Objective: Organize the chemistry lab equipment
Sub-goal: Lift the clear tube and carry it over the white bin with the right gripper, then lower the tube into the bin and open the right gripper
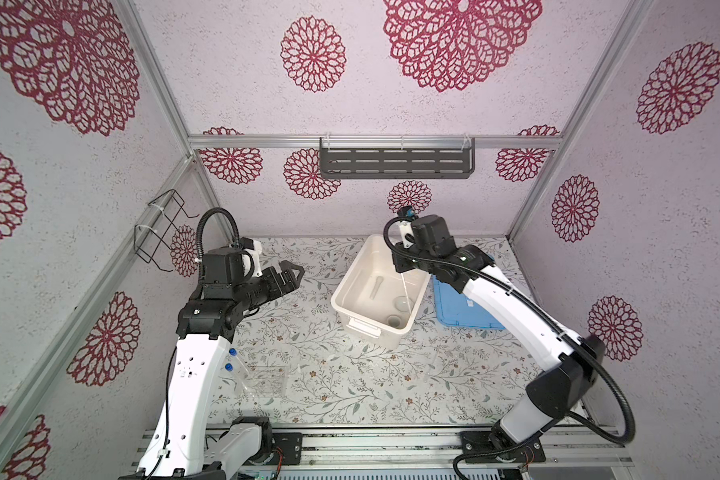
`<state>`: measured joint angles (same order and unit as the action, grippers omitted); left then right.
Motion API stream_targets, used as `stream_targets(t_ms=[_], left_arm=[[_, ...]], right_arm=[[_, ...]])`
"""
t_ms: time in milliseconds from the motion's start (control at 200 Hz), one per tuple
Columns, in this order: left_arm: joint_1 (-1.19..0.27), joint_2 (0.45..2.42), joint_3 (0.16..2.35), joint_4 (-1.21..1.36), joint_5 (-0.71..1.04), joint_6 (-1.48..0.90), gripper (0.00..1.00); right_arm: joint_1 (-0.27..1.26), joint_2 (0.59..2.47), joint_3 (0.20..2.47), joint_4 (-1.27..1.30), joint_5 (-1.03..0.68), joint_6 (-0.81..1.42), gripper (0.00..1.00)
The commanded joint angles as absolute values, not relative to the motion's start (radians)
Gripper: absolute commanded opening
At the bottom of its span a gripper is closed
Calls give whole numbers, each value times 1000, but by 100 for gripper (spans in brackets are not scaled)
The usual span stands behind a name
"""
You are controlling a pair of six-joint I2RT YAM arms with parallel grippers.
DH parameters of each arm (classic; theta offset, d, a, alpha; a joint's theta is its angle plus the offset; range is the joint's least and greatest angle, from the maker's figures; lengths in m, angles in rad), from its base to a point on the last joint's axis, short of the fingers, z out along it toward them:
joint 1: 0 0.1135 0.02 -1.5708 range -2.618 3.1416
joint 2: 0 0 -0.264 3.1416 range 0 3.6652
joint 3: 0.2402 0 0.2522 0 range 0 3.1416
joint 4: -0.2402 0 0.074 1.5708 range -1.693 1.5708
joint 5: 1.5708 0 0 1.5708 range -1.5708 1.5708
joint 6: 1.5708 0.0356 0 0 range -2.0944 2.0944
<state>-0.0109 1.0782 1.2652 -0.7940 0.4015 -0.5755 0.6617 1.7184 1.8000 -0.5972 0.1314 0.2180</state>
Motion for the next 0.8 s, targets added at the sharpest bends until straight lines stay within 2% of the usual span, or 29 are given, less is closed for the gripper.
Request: stream_targets(t_ms=[0,100,260,500,796], left_arm=[[5,1052,1285,-834,389,-559,99],[11,1033,1286,-857,382,-550,99],[11,1023,1306,-892,359,-515,98],[12,1025,1323,-905,346,-506,98],[12,999,1324,-959,317,-470,98]], right_arm=[[655,1781,1911,-668,222,339,16],[654,1820,1913,-606,243,423,16],[655,1861,1891,-511,398,633,16],[655,1961,1852,-432,434,884,16],[650,2043,1765,-406,433,949,16]])
